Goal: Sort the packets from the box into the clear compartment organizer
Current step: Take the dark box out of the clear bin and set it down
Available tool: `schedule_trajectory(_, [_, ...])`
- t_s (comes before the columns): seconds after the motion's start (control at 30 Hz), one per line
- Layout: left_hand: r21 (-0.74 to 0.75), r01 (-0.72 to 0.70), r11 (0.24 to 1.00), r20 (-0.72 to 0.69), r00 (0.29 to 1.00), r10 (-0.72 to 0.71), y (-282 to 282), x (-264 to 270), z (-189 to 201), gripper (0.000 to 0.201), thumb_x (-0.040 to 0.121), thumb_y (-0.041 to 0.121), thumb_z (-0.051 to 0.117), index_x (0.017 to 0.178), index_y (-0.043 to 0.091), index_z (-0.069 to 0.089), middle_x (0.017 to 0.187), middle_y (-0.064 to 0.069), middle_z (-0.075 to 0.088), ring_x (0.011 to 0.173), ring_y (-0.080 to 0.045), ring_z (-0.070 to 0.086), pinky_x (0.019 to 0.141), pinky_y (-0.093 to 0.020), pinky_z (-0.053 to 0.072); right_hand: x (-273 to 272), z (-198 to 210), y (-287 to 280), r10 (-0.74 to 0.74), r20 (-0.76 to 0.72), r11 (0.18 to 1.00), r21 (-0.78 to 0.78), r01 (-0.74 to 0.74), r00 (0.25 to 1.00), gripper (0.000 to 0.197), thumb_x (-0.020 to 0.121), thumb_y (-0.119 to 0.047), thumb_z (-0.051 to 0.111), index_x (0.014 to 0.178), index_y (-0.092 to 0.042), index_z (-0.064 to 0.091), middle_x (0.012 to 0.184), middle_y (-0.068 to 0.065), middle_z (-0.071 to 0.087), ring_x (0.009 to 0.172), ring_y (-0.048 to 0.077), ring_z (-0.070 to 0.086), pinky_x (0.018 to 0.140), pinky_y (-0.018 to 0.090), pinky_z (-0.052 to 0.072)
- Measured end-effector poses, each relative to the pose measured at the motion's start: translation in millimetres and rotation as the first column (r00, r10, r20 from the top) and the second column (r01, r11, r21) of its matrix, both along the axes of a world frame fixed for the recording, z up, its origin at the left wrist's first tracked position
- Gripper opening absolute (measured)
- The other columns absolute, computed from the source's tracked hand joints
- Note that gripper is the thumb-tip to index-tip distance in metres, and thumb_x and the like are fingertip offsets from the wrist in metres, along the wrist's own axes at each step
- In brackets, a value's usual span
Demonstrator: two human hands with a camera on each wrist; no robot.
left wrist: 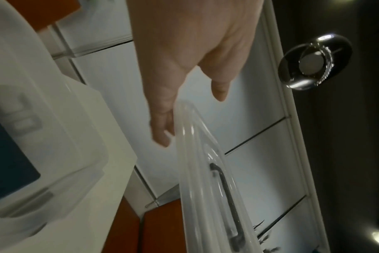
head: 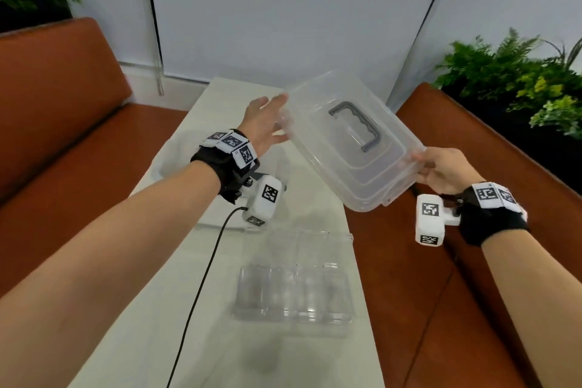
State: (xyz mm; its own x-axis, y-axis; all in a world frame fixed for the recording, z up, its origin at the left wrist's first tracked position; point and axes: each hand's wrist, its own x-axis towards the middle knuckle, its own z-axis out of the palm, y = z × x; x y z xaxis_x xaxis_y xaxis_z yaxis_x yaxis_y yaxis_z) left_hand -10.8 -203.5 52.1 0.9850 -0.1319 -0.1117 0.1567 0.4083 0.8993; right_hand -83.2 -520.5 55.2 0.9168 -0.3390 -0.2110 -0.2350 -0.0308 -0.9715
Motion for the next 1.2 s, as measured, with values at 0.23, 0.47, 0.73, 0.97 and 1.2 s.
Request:
schedule_trajectory(0.23, [0.651, 0.184, 0.736, -0.067, 0.980, -0.185, -12, 2, -47, 0.020, 0.095, 0.024, 0.059, 0.113, 0.016, 0.060, 0.116, -0.003, 0.057, 0.105, -0.021, 0.058, 0.091, -0.038, 0.047, 26, -68, -13, -0.222, -0.178, 0.975, -0.047, 0.217, 0.959, 0.044, 0.093, 0.006, 0.051, 0.133, 0.008, 0.034, 0.116, 0.022, 0.056, 0.102, 0.037, 0.064, 0.077, 0.049, 0.055])
schedule_trajectory(0.47, [0.934, 0.194, 0.300, -0.118, 0.961, -0.252, -10, 8, -96, 0.045, 0.088, 0.028, 0.069, 0.127, 0.012, 0.054, 0.128, -0.009, 0.057, 0.114, -0.026, 0.056, 0.097, -0.030, 0.044, 42, -147, 7, -0.099, -0.394, 0.950, -0.311, -0.031, 0.914, 0.047, 0.093, -0.003, 0.054, 0.137, 0.007, 0.039, 0.136, 0.023, 0.050, 0.120, 0.037, 0.052, 0.059, 0.020, 0.049])
schedule_trajectory(0.73, [0.928, 0.160, 0.337, -0.076, 0.965, -0.250, -6, 9, -106, 0.041, 0.088, 0.027, 0.069, 0.124, 0.018, 0.054, 0.128, -0.007, 0.056, 0.103, -0.018, 0.054, 0.087, -0.024, 0.041, 41, -177, 6, 0.146, -0.531, 0.962, -0.121, -0.245, 0.835, 0.037, 0.089, 0.005, 0.059, 0.124, 0.010, 0.048, 0.100, 0.026, 0.063, 0.073, 0.035, 0.067, 0.050, 0.040, 0.057])
schedule_trajectory(0.97, [0.903, 0.175, 0.393, -0.074, 0.963, -0.261, -3, 4, -105, 0.035, 0.090, 0.025, 0.068, 0.120, 0.019, 0.052, 0.121, -0.008, 0.059, 0.100, -0.019, 0.055, 0.083, -0.023, 0.039, 37, -200, 18, 0.271, -0.558, 0.890, -0.165, -0.424, 0.785, 0.041, 0.091, 0.007, 0.054, 0.131, 0.011, 0.046, 0.117, 0.031, 0.060, 0.072, 0.025, 0.063, 0.081, 0.039, 0.055])
schedule_trajectory(1.2, [0.904, 0.163, 0.396, -0.053, 0.960, -0.274, 0, 0, -98, 0.036, 0.090, 0.022, 0.067, 0.124, 0.015, 0.055, 0.123, -0.010, 0.058, 0.103, -0.019, 0.055, 0.090, -0.024, 0.042, 49, -142, 23, 0.295, -0.598, 0.655, -0.441, -0.613, 0.746, 0.026, 0.097, -0.009, 0.050, 0.121, -0.008, 0.057, 0.106, 0.009, 0.067, 0.090, 0.022, 0.068, 0.081, 0.037, 0.058])
